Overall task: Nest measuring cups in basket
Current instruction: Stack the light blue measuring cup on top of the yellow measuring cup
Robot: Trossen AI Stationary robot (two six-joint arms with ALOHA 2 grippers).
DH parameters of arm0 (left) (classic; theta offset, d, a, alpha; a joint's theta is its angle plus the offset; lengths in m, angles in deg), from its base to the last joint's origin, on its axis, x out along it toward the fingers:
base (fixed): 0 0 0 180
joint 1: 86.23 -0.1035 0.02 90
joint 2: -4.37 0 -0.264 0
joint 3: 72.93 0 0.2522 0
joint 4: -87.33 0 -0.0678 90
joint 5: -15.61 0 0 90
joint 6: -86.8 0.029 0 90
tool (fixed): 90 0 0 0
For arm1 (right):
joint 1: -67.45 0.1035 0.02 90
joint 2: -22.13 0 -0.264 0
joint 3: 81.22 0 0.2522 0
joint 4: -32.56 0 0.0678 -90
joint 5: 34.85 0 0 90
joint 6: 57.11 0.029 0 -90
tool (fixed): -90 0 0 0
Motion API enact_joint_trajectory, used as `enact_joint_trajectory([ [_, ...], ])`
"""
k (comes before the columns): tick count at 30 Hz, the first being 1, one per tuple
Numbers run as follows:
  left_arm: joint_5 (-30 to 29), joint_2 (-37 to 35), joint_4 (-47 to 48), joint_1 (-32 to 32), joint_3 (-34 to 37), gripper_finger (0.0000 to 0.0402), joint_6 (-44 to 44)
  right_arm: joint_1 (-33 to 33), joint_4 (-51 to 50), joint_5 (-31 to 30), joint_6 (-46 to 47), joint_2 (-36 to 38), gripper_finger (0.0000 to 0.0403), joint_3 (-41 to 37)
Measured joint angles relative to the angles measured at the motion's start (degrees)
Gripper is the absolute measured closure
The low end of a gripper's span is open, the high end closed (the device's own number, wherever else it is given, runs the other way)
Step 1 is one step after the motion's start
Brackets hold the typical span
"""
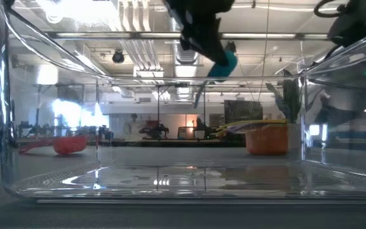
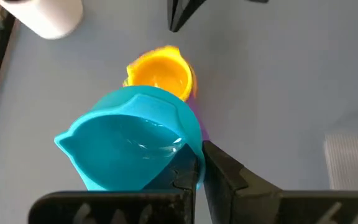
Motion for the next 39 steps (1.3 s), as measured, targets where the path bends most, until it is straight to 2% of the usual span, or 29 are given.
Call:
enact_joint_trajectory([
  [5, 0.0, -6.2, -5.0, 0.0, 9.9, 0.0402, -2.3, -2.4, 10.4, 3.5, -3.6, -6.3, 0.0394, -0.2],
  [12, 0.0, -9.4, -5.1, 0.6, 14.7, 0.0401, -3.3, -8.0, 21.2, 9.0, -6.9, -15.7, 0.0394, -0.2],
  [16, 0.1, -9.5, -4.2, 0.9, 14.0, 0.0401, -3.2, -9.9, 31.6, 13.7, -9.3, -21.3, 0.0394, -0.1],
  [18, 0.1, -9.5, -4.1, 0.8, 14.0, 0.0401, -2.8, -10.6, 33.8, 15.0, -9.9, -23.9, 0.0394, 0.4],
  [25, 1.7, -8.9, -4.1, 0.8, 13.6, 0.0401, 1.3, -10.9, 38.9, 14.8, -12.5, -33.8, 0.0394, 5.3],
  [31, 2.5, -6.6, -1.9, 0.8, 10.5, 0.0401, 4.9, -10.9, 41.5, 13.9, -15.4, -39.9, 0.0394, 9.8],
  [34, 1.8, -4.4, 0.0, 0.8, 8.0, 0.0401, 7.9, -10.8, 40.7, 13.9, -16.0, -40.1, 0.0394, 10.8],
  [39, -6.4, 1.2, 9.8, 0.8, 1.0, 0.0401, 12.3, -9.6, 32.1, 15.2, -16.7, -32.7, 0.0394, 10.7],
])
